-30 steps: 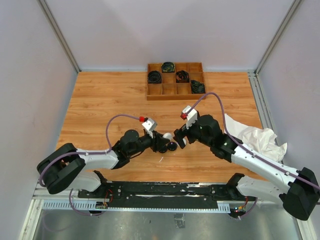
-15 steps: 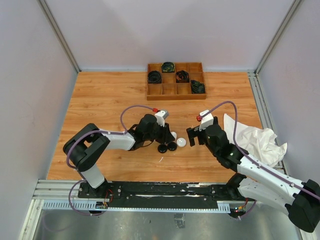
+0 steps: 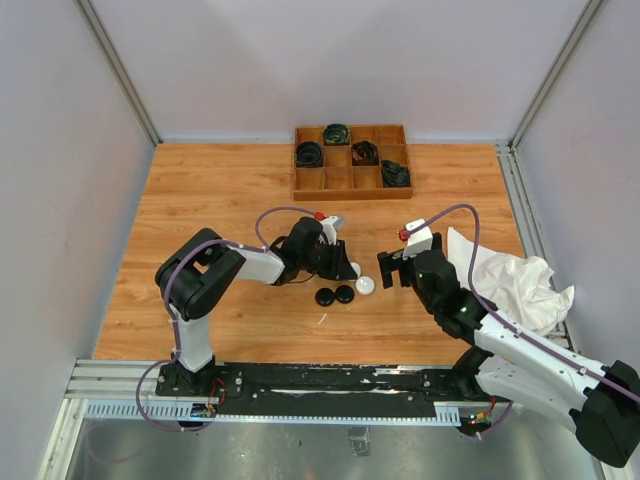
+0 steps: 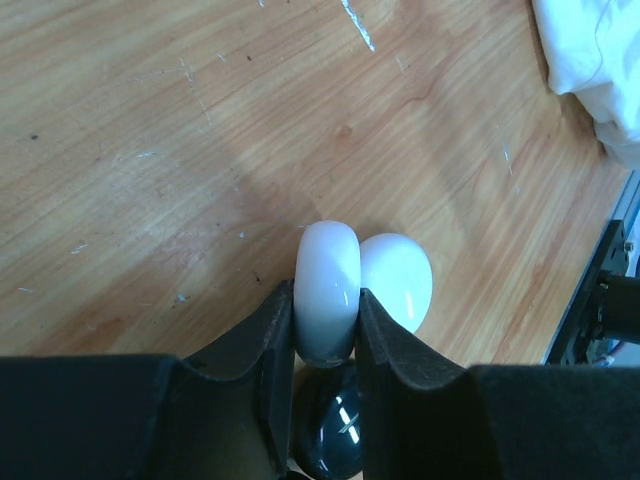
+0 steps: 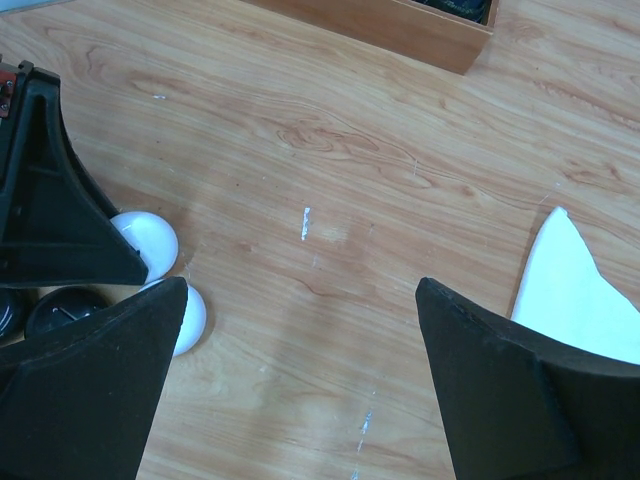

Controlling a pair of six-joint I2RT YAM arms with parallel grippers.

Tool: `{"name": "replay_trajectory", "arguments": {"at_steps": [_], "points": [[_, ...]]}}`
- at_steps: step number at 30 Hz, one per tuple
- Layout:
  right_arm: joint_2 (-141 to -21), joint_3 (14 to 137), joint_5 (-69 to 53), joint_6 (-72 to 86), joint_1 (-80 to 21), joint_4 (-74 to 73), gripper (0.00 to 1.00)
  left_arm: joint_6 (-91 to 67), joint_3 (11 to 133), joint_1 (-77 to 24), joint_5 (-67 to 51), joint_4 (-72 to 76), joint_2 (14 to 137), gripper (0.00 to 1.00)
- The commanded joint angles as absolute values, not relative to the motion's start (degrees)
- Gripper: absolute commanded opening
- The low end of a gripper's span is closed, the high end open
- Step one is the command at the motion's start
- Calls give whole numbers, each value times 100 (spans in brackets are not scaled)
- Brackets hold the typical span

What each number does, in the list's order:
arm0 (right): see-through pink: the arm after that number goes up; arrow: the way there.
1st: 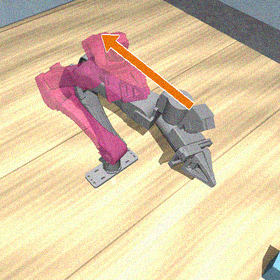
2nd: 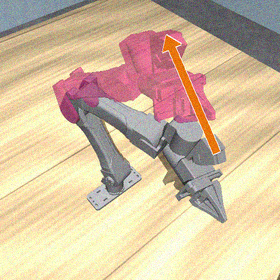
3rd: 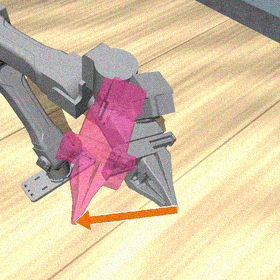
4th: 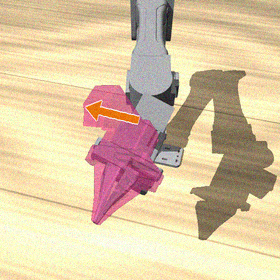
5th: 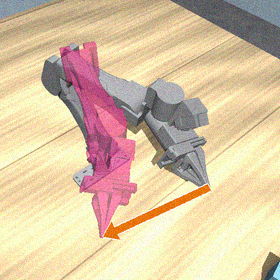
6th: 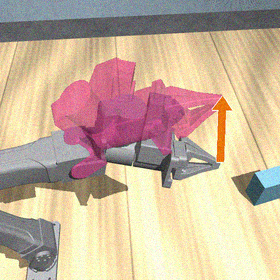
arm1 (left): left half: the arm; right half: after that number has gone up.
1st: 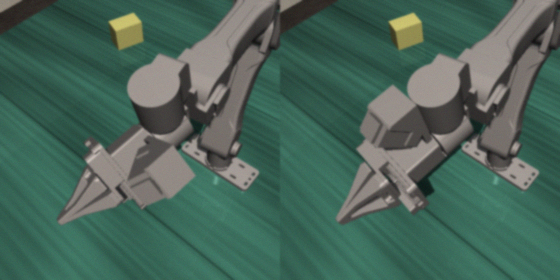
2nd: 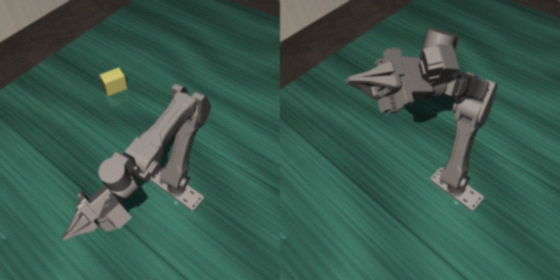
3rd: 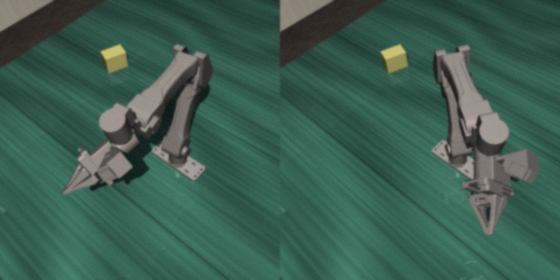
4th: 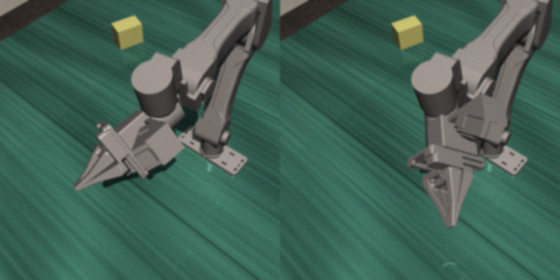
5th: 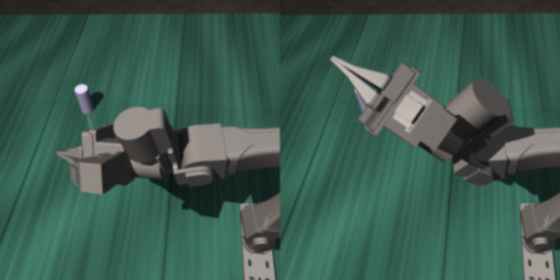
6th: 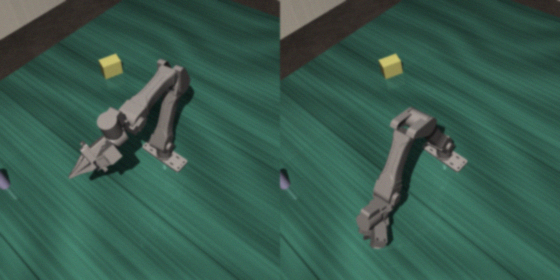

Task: Insert the wireless bluetooth earbuds into the charging case
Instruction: Place the charging case at the center of the board, then reset both arms

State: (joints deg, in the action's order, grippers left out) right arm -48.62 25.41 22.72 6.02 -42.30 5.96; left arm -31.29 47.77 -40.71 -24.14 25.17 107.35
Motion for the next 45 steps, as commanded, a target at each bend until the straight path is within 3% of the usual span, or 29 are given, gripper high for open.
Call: {"name": "replay_trajectory", "arguments": {"at_steps": [1,6,15,25,31,37,45], "points": [[-4860,2469,2398,684,-4081,769,99,-3110,4930,-4000,-2419,2099,10775,28],[-4886,2486,2340,710,-4059,761,99,-2948,4889,-3990,-2102,1783,10623,48],[-5095,2801,1893,810,-3929,363,99,-2811,4701,-3831,-1713,1469,10043,98],[-6152,3594,219,1938,-2788,-524,99,-2829,3854,-3071,-631,838,7889,99],[-6384,4622,712,1979,-2733,-1621,99,-2681,3872,-2980,421,-430,6322,99],[-5794,4924,1489,1835,-2742,-2290,99,-2351,4138,-2979,1230,-1653,4496,99],[-4146,4687,1744,1398,-2733,-2343,99,-1490,4553,-2979,1894,-1961,2892,99]]}}
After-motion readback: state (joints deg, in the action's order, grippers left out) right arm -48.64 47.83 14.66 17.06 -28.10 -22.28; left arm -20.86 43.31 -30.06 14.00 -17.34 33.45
